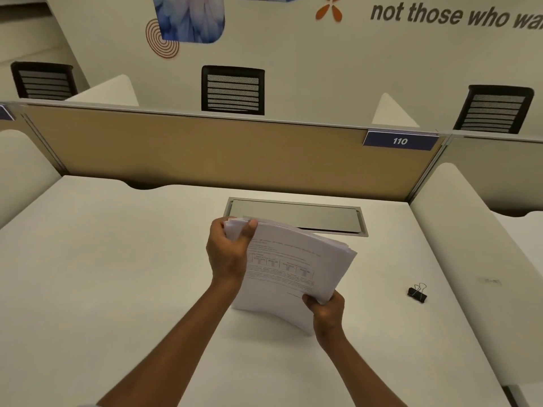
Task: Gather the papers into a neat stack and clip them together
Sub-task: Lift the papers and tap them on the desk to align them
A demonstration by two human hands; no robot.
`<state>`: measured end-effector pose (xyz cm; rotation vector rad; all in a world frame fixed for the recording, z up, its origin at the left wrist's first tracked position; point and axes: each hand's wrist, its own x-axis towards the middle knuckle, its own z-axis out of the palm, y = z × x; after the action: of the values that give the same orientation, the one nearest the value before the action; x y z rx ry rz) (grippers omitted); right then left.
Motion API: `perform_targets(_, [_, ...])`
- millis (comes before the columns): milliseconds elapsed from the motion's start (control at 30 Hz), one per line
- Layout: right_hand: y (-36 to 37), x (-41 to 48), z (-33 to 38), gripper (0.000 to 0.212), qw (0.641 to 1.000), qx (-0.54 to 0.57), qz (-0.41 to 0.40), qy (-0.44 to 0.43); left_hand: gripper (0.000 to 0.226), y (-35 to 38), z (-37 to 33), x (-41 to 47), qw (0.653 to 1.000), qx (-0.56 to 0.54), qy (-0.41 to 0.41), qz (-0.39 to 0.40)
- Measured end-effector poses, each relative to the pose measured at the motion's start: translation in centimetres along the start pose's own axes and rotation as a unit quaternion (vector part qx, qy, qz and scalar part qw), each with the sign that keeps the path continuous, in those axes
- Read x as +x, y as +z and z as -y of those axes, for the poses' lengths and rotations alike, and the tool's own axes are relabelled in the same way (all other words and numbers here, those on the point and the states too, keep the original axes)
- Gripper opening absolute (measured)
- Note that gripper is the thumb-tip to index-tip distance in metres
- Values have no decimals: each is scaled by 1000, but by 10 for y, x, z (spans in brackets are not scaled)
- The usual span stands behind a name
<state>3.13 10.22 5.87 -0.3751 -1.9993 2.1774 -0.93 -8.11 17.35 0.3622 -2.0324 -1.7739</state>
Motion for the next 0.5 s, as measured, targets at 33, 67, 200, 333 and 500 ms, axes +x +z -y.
perform_targets(33, [-1,0,0,25,1000,2,0,1,70,4,-7,0,999,28,-9,-21])
perform_targets(67, [-1,1,0,24,1000,3,2,4,72,8,-14,-1,997,55,-24,-40])
perform_targets(200, [-2,2,-1,23,1000,7,14,12,73,19,-25,-3,986,119,-74,-87])
perform_targets(333, [-3,3,-1,25,1000,14,13,15,68,23,-27,-2,983,125,-90,-104])
perform_targets(500, [-3,3,0,27,1000,19,17,7,58,24,-25,-2,984,113,-95,-100])
